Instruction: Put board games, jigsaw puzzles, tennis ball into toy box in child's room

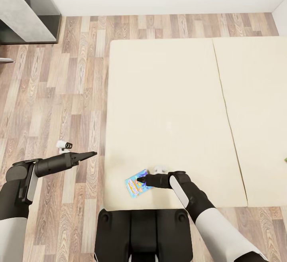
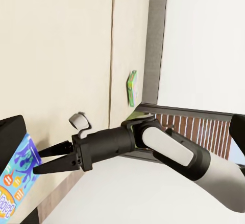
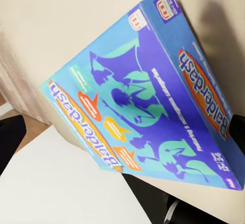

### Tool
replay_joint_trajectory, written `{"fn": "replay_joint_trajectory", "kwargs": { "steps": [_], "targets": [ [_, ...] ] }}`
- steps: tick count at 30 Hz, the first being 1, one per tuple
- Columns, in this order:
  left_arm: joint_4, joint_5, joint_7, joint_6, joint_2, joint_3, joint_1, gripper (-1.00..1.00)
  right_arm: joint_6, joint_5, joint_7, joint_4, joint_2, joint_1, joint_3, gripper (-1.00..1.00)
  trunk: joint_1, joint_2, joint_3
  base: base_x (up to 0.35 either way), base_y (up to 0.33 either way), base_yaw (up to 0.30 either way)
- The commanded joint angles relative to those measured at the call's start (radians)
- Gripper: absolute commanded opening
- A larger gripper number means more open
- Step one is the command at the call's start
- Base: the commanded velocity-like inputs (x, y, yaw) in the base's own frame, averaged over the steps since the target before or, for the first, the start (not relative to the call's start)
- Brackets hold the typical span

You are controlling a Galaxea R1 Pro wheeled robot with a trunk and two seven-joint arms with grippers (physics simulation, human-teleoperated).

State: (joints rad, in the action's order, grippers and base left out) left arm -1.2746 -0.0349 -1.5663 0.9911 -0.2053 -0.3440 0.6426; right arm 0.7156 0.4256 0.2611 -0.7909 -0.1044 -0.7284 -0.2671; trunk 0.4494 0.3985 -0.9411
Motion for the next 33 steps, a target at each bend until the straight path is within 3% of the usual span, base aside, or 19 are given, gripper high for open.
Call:
{"fn": "replay_joint_trajectory", "kwargs": {
  "steps": [1, 33],
  "targets": [
    [0.000, 0.001, -0.004, 0.011, 0.000, 0.000, 0.000, 1.00, 0.004, -0.002, 0.003, -0.001, 0.000, 0.000, 0.000, 1.00, 0.001, 0.002, -0.001, 0.000, 0.000, 0.000],
    [0.000, 0.000, -0.004, 0.011, -0.002, -0.003, 0.000, 1.00, 0.003, -0.002, 0.003, 0.000, -0.001, 0.000, -0.003, 1.00, 0.001, 0.002, -0.001, 0.000, 0.019, 0.000]
  ]
}}
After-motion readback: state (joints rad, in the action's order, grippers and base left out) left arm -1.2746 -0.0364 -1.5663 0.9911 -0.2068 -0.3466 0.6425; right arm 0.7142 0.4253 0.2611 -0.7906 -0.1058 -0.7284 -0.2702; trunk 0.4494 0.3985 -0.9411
